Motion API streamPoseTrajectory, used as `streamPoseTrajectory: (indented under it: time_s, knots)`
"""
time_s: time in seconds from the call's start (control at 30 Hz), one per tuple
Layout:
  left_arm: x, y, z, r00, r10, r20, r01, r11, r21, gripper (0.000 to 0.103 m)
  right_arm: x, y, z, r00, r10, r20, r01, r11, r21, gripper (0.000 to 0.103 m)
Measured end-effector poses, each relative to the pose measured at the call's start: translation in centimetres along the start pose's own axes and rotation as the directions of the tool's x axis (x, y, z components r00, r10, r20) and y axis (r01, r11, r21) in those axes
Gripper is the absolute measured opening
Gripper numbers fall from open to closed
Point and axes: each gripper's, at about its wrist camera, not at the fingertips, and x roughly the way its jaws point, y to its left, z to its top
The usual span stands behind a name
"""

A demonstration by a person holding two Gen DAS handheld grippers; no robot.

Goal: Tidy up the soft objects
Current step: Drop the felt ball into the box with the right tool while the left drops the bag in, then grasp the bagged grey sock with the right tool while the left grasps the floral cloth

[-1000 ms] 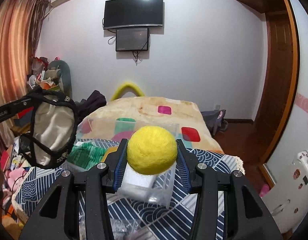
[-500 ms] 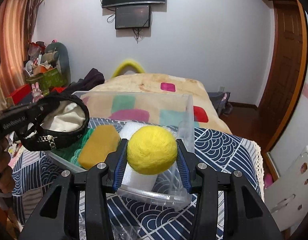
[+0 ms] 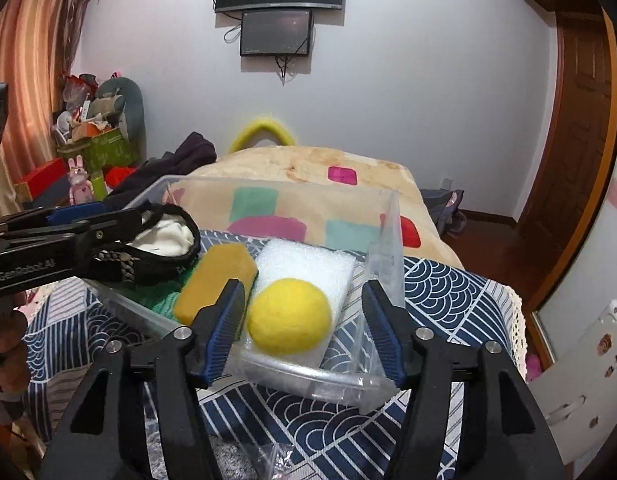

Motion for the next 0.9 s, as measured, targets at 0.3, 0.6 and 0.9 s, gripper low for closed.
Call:
streamPoseTrajectory:
  time_s: [0.3, 0.6, 0.9]
  knots:
    - [-4.5, -0.2, 0.1, 0.998, 0.029, 0.047, -0.028, 1.000, -0.014, 0.096, -3.6, -0.5, 0.7, 0.997, 0.030, 0.075, -0.033, 0.999, 0.029, 0.078]
    - [-7.4, -0.4, -3.0, 0.999, 0.024, 0.033, -0.024, 1.000, 0.011, 0.100, -6.4, 0.5, -0.8, 0.994, 0.026, 0.110, -0.031, 0.999, 0.039, 0.085]
    - [-5.7, -1.5, -8.8, 0.994, 0.015, -0.111, -0.012, 0.999, 0.030, 0.100, -4.6, 1.5, -4.3, 0.998, 0.060, -0.011, -0.059, 0.997, 0.057, 0.086]
